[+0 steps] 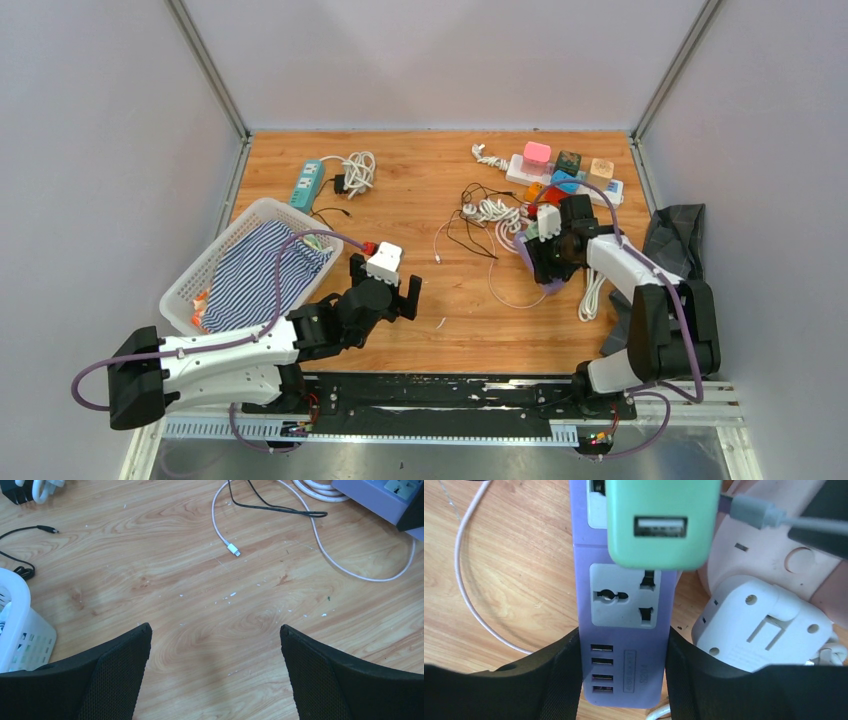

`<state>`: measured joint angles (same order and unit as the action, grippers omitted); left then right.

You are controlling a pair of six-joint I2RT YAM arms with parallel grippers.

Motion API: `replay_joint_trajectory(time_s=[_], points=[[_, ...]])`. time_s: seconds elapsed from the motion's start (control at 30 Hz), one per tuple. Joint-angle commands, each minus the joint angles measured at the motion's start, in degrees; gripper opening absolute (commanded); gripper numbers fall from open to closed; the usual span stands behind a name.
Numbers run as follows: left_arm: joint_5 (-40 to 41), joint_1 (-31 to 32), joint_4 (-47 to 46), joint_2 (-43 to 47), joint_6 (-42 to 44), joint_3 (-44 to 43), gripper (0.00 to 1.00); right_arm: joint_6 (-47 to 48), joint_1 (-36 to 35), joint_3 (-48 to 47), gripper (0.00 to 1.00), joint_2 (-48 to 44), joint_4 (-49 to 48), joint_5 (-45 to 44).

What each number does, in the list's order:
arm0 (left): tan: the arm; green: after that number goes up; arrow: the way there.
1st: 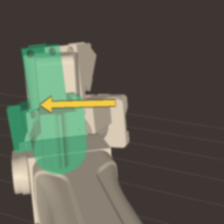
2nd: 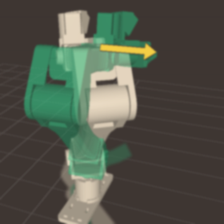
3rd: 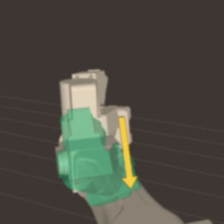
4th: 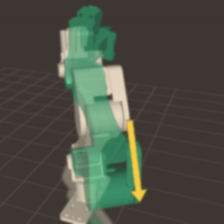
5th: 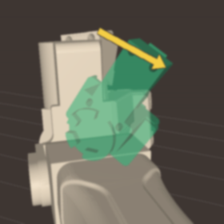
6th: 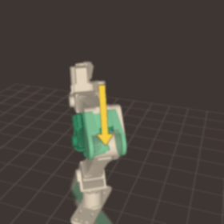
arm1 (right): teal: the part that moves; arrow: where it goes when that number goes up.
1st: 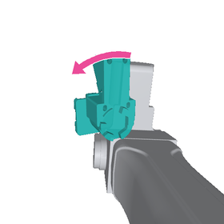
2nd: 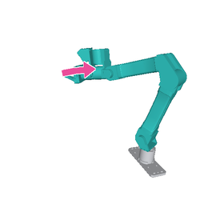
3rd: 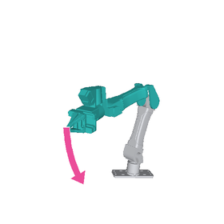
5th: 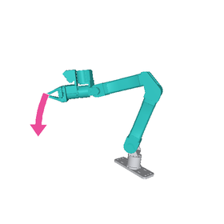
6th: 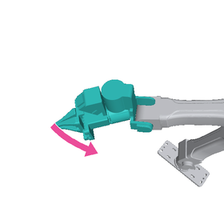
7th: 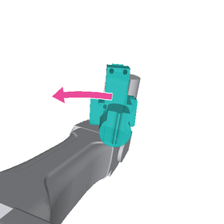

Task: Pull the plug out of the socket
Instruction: Pick up the socket from the center of the board, then place the socket at the center of the board.

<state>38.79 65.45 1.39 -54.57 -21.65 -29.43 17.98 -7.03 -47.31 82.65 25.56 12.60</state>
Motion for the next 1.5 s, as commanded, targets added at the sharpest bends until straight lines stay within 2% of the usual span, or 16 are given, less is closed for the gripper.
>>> replay_joint_trajectory(time_s=[0.0,0.07,0.27,0.53,0.9,1.47], points=[[1.5,0.6,-2.6,0.8,-0.9,0.8,1.00,0.2,0.9,-1.7,0.03,-3.4,1.1,3.4],[1.5,0.6,-2.7,1.0,-0.9,0.9,1.00,0.7,1.1,-1.8,0.00,-4.3,1.2,4.0],[1.4,0.6,-3.1,1.7,-0.8,1.4,1.00,0.6,2.0,-1.9,0.00,-7.4,1.2,6.6],[1.1,0.6,-3.7,1.9,-0.6,1.7,1.00,1.0,2.4,-1.1,0.00,-12.4,1.1,13.9],[0.7,0.6,-4.2,1.9,-0.2,1.9,1.00,2.7,2.0,0.0,0.00,-14.0,2.9,24.8],[0.1,0.6,-4.6,1.8,0.1,2.1,1.00,12.9,-11.2,5.5,0.00,-8.0,3.8,21.9]])
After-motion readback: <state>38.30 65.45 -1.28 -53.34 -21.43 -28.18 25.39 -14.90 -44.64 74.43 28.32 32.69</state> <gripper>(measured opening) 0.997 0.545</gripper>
